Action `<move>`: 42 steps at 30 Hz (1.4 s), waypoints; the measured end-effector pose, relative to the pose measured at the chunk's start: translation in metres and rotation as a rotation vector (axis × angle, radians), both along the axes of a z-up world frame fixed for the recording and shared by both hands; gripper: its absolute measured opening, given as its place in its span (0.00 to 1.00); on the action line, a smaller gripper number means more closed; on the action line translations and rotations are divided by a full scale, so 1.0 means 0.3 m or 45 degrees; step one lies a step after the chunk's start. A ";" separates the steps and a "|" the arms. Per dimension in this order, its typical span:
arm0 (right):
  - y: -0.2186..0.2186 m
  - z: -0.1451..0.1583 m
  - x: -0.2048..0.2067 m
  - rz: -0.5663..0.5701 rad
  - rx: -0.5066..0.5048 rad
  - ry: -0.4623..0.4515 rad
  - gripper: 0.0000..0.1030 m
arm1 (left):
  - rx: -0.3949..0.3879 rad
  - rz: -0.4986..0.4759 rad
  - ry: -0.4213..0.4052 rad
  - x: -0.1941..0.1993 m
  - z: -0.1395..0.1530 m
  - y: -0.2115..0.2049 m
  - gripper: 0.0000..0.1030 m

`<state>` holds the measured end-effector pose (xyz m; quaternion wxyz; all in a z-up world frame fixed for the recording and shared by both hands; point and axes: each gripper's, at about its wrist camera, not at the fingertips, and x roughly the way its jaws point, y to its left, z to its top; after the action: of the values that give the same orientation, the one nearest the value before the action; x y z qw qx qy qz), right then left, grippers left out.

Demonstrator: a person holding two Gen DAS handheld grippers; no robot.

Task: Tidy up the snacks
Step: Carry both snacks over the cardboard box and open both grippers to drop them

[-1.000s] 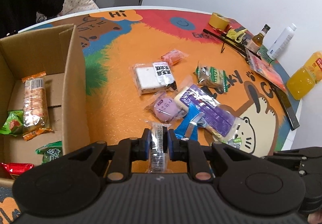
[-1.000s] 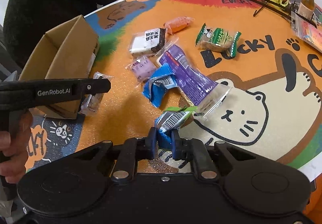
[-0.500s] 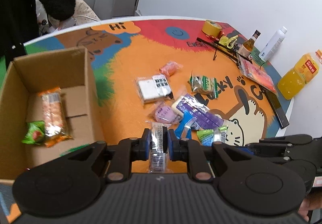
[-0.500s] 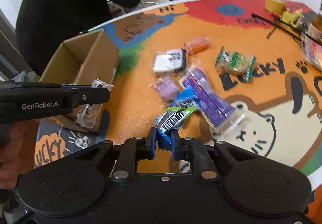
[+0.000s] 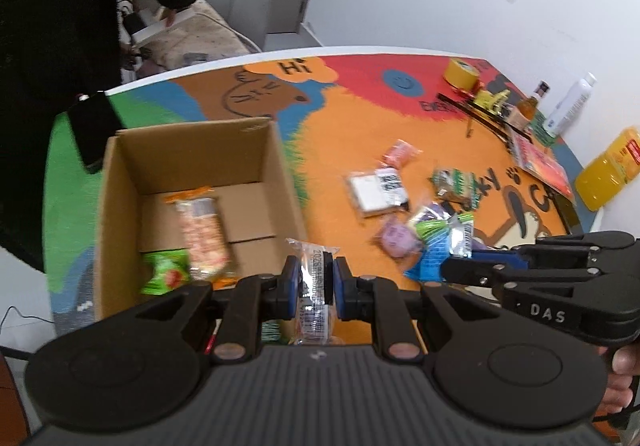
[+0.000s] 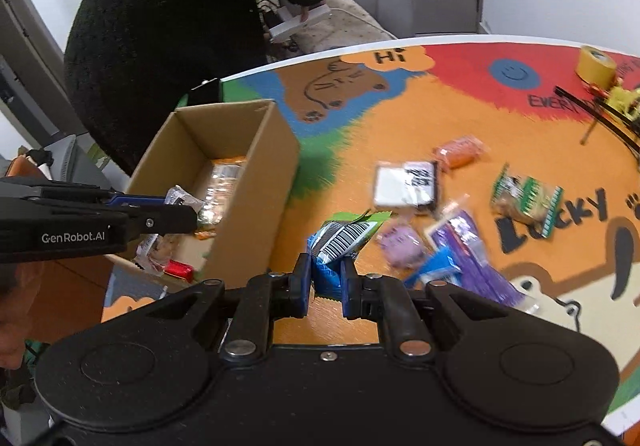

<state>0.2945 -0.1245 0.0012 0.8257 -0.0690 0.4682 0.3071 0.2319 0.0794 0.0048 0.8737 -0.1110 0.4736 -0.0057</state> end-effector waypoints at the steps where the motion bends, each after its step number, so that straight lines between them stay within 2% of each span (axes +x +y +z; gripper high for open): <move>1: 0.015 0.003 0.001 0.010 0.001 -0.003 0.13 | 0.006 0.009 -0.001 -0.004 0.001 0.016 0.16; 8: 0.111 0.031 0.012 0.080 0.019 -0.005 0.13 | 0.010 0.062 0.014 -0.024 -0.005 0.124 0.16; 17: 0.236 0.024 0.009 0.161 0.023 0.016 0.13 | -0.012 0.121 0.063 -0.020 -0.073 0.227 0.16; 20: 0.276 0.018 0.004 0.186 0.023 0.026 0.13 | -0.004 0.147 0.076 -0.017 -0.090 0.246 0.19; 23: 0.308 0.008 0.004 0.202 0.017 0.036 0.13 | -0.015 0.154 0.075 -0.029 -0.102 0.264 0.27; 25: 0.325 0.002 0.008 0.209 0.020 0.041 0.13 | -0.021 0.167 0.092 -0.040 -0.120 0.276 0.37; 30: 0.366 -0.019 0.014 0.236 0.022 0.065 0.14 | -0.031 0.206 0.090 -0.072 -0.130 0.300 0.54; 32: 0.378 -0.029 0.016 0.251 0.028 0.087 0.19 | -0.066 0.215 0.078 -0.081 -0.126 0.309 0.57; 33: 0.381 -0.029 0.015 0.242 0.026 0.072 0.25 | -0.077 0.219 0.074 -0.086 -0.122 0.310 0.60; 35: 0.379 -0.027 0.012 0.238 0.028 0.048 0.28 | -0.083 0.217 0.065 -0.093 -0.115 0.307 0.63; 38: 0.356 -0.017 0.008 0.235 0.034 0.019 0.37 | -0.079 0.220 0.055 -0.107 -0.099 0.296 0.67; 40: 0.331 -0.009 0.006 0.228 0.039 -0.003 0.49 | -0.073 0.225 0.038 -0.115 -0.088 0.289 0.71; 42: 0.302 -0.006 0.011 0.210 0.043 -0.005 0.52 | -0.050 0.234 0.023 -0.118 -0.073 0.273 0.76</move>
<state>0.2977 -0.0339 -0.0006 0.7996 -0.0938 0.4541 0.3817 0.1965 0.1613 -0.0171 0.8640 -0.1711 0.4689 0.0662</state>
